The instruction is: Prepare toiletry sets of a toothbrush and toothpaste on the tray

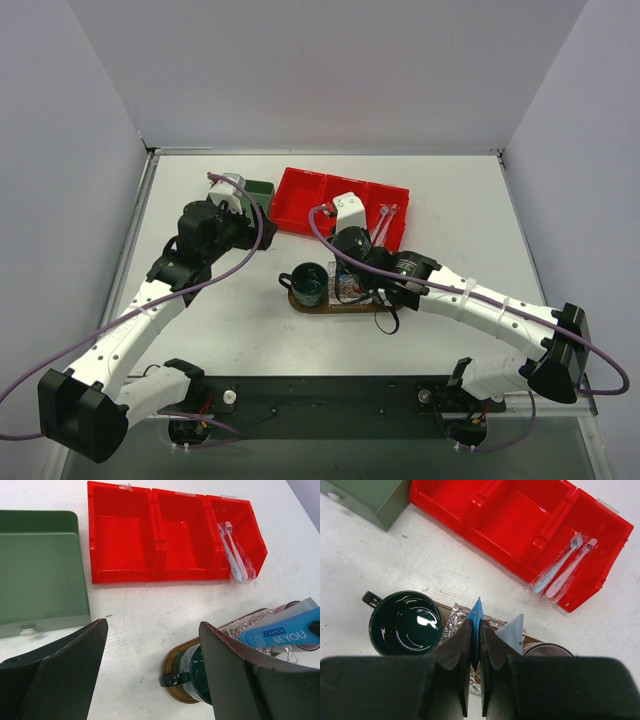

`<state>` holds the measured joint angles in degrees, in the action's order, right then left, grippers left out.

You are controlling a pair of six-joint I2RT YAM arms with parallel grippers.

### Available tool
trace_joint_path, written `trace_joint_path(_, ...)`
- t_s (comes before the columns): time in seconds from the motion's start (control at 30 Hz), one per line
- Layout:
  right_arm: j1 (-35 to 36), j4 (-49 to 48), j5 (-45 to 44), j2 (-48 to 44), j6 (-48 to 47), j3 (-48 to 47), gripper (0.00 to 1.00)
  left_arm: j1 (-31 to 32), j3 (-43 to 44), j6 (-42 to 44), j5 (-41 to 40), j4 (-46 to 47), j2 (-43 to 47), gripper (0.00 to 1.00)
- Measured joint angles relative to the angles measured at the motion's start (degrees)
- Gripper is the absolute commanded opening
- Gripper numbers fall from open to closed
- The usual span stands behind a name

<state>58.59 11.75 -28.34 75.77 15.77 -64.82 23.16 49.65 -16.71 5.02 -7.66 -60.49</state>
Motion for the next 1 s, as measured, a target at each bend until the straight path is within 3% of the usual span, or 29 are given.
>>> trace_joint_path(1.0,0.0,-7.6,-2.1,0.1,0.3,7.2,0.00,0.0,0.0,0.7,0.0,0.0,0.0,0.84)
